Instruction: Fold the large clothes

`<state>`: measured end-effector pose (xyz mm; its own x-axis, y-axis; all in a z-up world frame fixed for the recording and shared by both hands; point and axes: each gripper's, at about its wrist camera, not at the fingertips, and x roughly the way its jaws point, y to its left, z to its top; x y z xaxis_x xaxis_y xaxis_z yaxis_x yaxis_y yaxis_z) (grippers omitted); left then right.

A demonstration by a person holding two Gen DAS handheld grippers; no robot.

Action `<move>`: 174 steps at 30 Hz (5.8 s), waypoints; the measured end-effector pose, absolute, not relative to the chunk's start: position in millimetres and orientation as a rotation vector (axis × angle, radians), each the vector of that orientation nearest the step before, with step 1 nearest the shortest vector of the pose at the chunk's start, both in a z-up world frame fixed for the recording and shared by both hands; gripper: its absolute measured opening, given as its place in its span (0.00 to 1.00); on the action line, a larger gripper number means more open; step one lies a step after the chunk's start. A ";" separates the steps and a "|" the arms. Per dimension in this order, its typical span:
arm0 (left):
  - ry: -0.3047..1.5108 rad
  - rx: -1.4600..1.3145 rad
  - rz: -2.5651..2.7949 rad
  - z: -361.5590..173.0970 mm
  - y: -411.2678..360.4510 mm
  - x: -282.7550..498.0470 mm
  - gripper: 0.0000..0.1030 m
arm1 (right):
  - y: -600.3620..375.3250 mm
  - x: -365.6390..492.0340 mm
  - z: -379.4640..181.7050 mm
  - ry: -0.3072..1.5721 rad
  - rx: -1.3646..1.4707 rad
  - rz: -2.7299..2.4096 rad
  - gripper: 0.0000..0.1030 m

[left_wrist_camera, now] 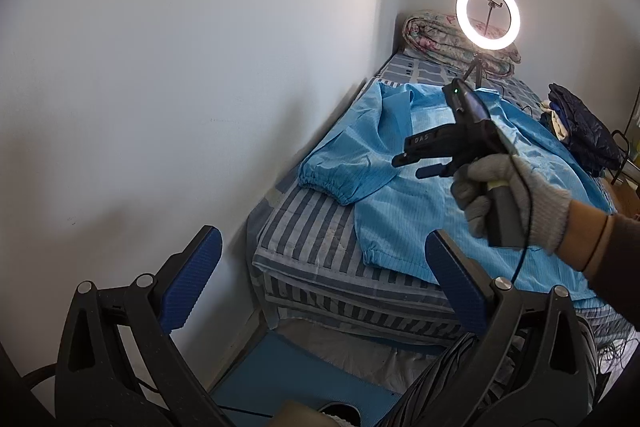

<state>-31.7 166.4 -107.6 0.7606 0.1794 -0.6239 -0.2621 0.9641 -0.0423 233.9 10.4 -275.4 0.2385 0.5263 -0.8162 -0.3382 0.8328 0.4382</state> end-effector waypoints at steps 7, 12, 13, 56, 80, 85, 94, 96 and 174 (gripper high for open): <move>0.689 -0.183 0.261 -112.5 177.4 -23.4 1.00 | 11.8 256.1 -312.6 1.249 0.350 0.563 0.47; 0.700 -0.170 0.249 -116.3 175.6 -18.8 1.00 | 24.8 260.5 -317.3 1.260 0.332 0.620 0.08; 0.701 -0.177 0.250 -116.7 175.4 -18.2 1.00 | 25.2 260.6 -316.5 1.264 0.331 0.631 0.04; 0.871 -0.691 0.139 -257.2 193.4 201.0 0.07 | -57.9 246.5 -294.5 1.159 0.177 0.656 0.24; 0.659 -0.293 0.005 -169.5 152.6 140.2 0.04 | -22.2 271.6 -264.0 1.169 0.267 0.722 0.34; 0.677 -0.252 -0.040 -174.8 132.0 136.6 0.04 | -27.2 304.5 -223.2 1.111 0.333 0.716 0.51; 0.695 -0.123 -0.156 -179.1 85.3 128.8 0.04 | 0.3 317.5 -235.7 1.186 0.329 0.726 0.16; 0.700 -0.119 -0.192 -178.8 70.0 127.8 0.04 | -0.2 305.9 -236.2 1.179 0.317 0.740 0.00; 0.939 -0.420 -0.095 -268.3 199.4 96.1 0.00 | -59.9 195.2 -251.8 1.267 -0.092 0.608 0.03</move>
<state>96.1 199.4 -268.3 0.5928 -0.2592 -0.7625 -0.1013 0.9153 -0.3899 195.2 -59.9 -251.8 0.1653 0.3768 -0.9114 -0.4757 0.8400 0.2610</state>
